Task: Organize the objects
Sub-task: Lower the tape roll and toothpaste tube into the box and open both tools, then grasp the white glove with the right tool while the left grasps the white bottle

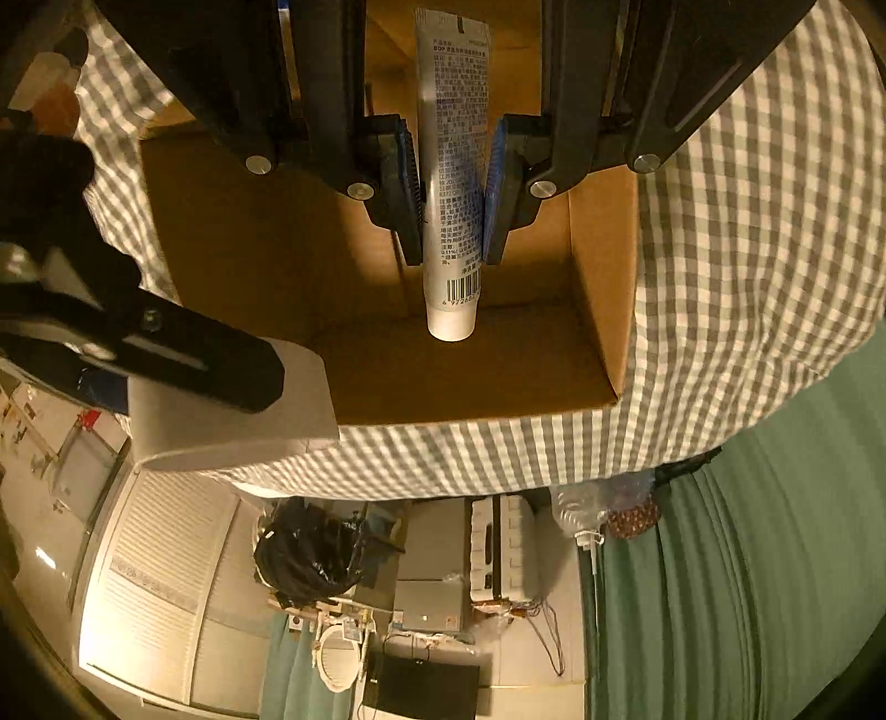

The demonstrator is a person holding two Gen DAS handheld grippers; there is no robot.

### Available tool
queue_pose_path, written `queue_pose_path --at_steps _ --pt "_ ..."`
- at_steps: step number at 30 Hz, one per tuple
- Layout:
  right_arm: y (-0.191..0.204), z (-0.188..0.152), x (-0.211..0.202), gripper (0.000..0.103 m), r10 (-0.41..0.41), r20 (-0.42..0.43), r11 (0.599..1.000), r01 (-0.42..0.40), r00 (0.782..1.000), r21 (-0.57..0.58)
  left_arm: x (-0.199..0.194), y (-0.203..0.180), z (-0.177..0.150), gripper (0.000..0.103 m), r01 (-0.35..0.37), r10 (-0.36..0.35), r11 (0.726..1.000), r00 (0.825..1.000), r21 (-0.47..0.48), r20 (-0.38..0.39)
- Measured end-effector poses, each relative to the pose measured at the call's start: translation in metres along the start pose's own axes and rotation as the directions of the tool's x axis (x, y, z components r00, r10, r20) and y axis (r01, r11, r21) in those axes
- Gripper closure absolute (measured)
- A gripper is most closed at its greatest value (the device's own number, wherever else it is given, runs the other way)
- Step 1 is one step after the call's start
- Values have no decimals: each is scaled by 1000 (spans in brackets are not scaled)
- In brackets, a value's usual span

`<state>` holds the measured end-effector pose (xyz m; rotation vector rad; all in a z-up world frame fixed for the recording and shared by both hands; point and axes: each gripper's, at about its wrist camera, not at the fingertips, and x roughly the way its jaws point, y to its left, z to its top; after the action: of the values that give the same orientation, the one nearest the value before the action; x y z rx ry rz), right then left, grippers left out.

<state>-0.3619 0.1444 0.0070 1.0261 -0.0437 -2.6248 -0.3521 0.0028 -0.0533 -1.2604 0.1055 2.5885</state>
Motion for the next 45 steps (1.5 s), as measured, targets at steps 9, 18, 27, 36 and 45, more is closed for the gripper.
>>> queue_pose_path --at_steps 9,18,27,36,45 --pt "-26 -17 28 8 45 -60 994 -39 997 98 9 0 -10 74 -2 2 1000 1000 12 -7" --pt "-34 -11 -21 5 5 76 992 -15 997 128 -45 4 -16 24 -34 41 998 992 -54 117" --pt "2 -10 -100 5 -45 159 998 39 986 38 -121 9 -27 21 -54 71 994 980 -100 185" --pt "46 -21 -188 5 -75 251 993 94 965 -64 -196 -8 -49 6 -127 146 988 960 -93 240" --pt "61 -53 -219 5 -47 243 984 87 969 -154 -209 -25 -89 3 -172 196 977 960 -129 202"
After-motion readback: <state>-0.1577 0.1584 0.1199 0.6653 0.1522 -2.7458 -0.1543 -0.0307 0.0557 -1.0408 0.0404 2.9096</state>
